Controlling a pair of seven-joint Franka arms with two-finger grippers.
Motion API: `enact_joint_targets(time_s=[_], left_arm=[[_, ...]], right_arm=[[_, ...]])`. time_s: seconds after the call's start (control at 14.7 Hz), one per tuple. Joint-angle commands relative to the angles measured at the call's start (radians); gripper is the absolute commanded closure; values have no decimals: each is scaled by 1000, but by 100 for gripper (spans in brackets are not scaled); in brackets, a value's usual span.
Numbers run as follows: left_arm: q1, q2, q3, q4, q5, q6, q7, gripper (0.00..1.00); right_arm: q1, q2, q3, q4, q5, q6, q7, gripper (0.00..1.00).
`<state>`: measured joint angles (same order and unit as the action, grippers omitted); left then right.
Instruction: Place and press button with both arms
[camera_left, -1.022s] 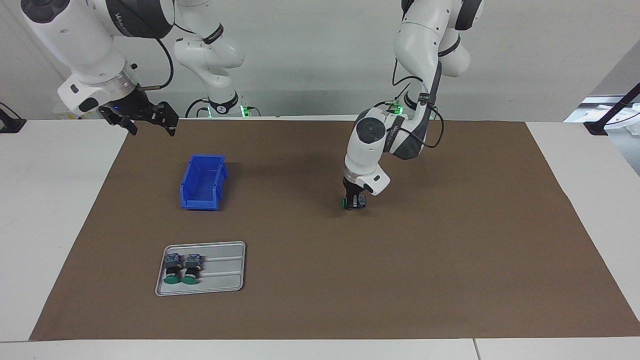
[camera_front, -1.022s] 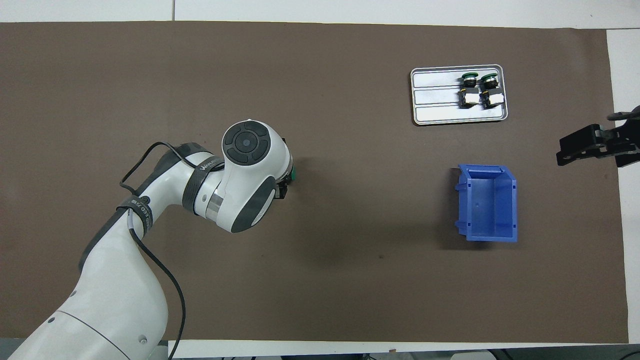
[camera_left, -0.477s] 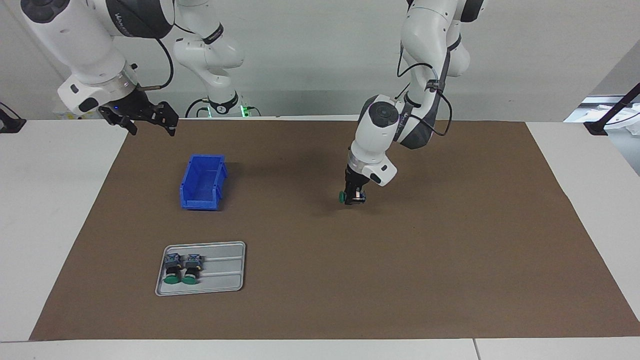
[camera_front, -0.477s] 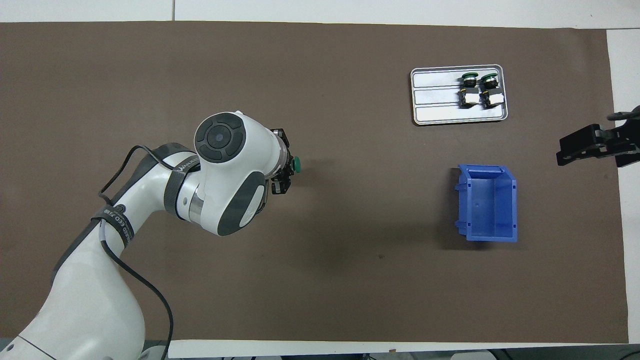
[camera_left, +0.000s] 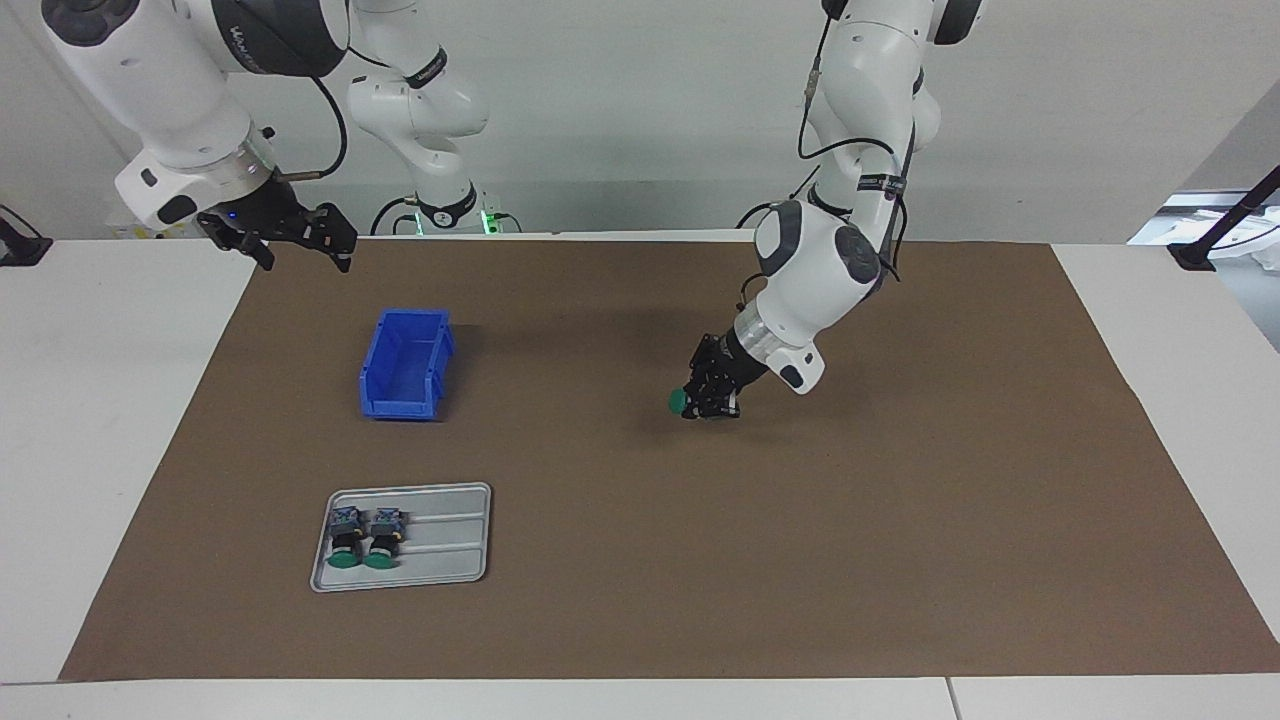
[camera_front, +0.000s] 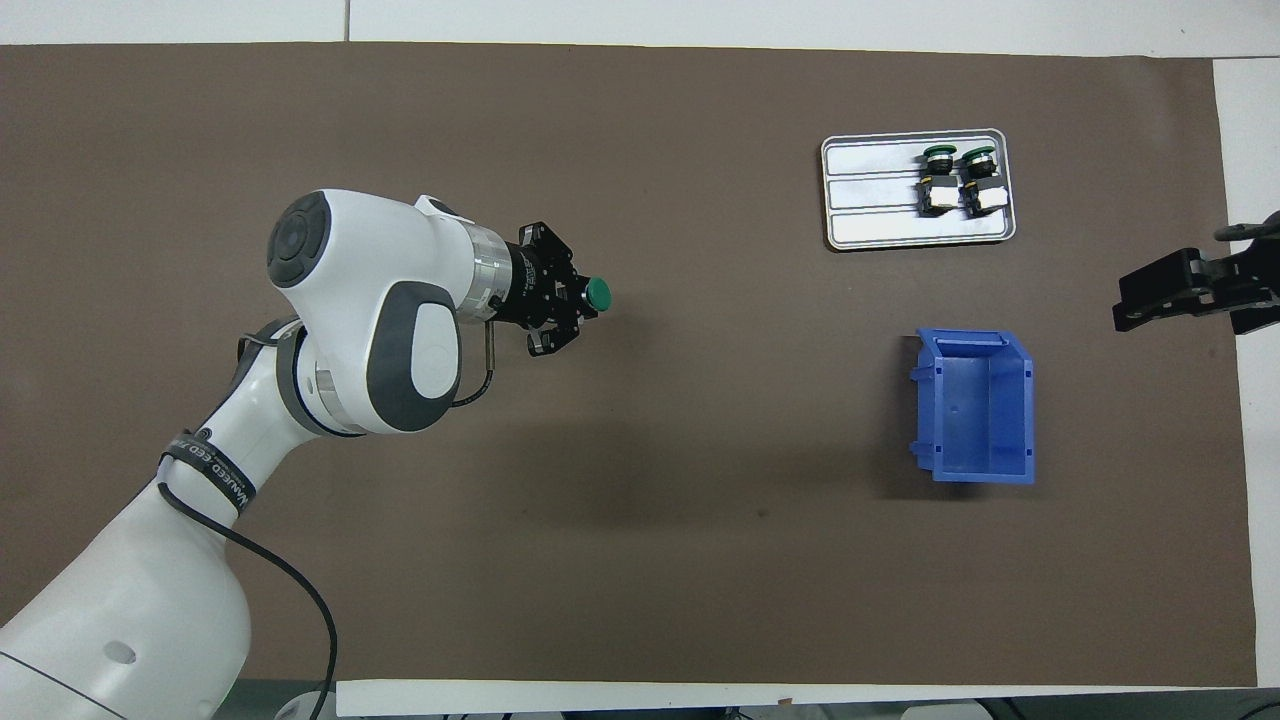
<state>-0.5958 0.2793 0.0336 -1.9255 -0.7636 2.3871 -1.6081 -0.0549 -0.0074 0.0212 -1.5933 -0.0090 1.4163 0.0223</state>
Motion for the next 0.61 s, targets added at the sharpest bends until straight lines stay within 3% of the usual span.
enact_joint_targets(time_s=[0.0, 0.2, 0.34, 0.55], left_arm=[[36, -11, -4, -27, -115, 15, 109, 83], [62, -5, -4, -52, -308, 11, 242, 84], [102, 0, -3, -58, -449, -61, 359, 85], [134, 1, -4, -78, -514, -104, 431, 86]], right_arm=[[-5, -23, 3, -27, -2, 10, -15, 0], [-5, -23, 5, -27, -2, 10, -15, 0], [-5, -23, 3, -27, -2, 10, -15, 0], [-5, -23, 3, -27, -2, 10, -15, 1]])
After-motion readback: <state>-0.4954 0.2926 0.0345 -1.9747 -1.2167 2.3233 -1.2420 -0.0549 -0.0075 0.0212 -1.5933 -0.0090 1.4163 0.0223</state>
